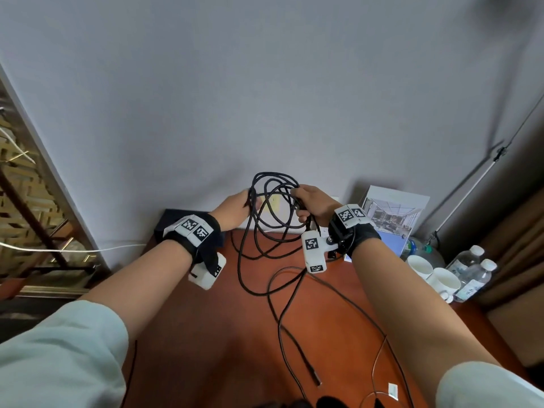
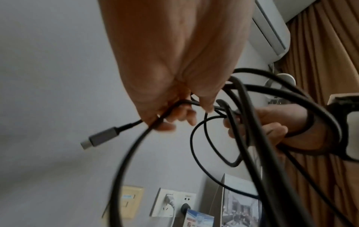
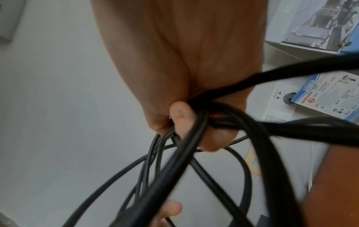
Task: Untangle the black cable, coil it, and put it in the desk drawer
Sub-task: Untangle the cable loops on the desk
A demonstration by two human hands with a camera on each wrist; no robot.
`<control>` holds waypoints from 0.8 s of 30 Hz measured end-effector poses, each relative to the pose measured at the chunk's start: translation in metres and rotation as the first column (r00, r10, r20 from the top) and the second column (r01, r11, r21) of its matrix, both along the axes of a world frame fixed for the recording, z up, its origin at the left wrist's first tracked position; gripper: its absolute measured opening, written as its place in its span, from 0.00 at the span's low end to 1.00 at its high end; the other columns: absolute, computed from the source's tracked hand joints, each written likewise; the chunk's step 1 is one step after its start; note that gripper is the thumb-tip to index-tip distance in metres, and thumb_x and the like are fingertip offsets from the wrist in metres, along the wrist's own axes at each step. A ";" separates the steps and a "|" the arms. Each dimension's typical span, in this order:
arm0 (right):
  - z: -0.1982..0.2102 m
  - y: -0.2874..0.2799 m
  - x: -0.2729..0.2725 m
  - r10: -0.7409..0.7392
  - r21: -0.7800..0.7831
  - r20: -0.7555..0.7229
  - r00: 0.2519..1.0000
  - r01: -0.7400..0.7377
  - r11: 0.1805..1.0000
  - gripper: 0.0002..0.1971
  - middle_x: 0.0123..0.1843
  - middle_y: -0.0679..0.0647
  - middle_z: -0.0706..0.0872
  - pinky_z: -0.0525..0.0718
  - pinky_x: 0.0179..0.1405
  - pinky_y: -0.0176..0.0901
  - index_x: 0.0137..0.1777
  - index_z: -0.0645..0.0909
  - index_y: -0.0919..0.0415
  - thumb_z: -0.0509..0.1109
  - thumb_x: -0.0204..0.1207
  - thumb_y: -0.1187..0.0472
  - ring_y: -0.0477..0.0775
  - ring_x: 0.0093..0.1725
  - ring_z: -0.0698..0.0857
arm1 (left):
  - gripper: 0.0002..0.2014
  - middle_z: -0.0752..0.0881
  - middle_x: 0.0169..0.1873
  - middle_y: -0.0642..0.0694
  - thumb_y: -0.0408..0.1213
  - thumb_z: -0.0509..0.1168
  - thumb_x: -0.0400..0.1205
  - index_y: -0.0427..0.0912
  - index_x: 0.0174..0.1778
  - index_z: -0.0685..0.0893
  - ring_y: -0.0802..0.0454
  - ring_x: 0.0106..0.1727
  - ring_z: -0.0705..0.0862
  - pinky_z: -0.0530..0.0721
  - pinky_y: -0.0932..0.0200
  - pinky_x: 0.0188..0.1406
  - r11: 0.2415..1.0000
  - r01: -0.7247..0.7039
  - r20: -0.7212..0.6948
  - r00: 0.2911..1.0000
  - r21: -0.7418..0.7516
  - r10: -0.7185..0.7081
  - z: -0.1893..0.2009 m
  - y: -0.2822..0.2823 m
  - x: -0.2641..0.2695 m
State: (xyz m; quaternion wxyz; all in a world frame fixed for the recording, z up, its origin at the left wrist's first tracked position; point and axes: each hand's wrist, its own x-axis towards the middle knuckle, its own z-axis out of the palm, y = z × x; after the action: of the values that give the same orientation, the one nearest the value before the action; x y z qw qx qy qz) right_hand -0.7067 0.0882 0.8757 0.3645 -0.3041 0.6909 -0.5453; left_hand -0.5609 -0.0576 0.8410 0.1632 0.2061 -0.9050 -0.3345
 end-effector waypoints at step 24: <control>-0.001 -0.004 -0.034 -0.006 0.059 -0.232 0.973 0.021 0.998 0.13 0.28 0.52 0.63 0.63 0.16 0.33 0.40 0.66 0.58 0.56 0.87 0.57 0.43 0.15 0.62 | 0.39 0.66 0.74 0.40 0.39 0.71 0.78 0.39 0.80 0.56 0.43 0.69 0.75 0.75 0.46 0.70 0.947 -0.268 -0.092 0.954 0.174 0.287 -0.015 -0.038 -0.011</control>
State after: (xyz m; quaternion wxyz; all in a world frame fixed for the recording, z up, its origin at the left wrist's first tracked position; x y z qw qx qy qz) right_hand -0.7409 0.0842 0.8751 0.2870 -0.3495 0.7471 -0.4871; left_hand -0.5717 -0.0958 0.8260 0.2439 0.3241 -0.8261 -0.3911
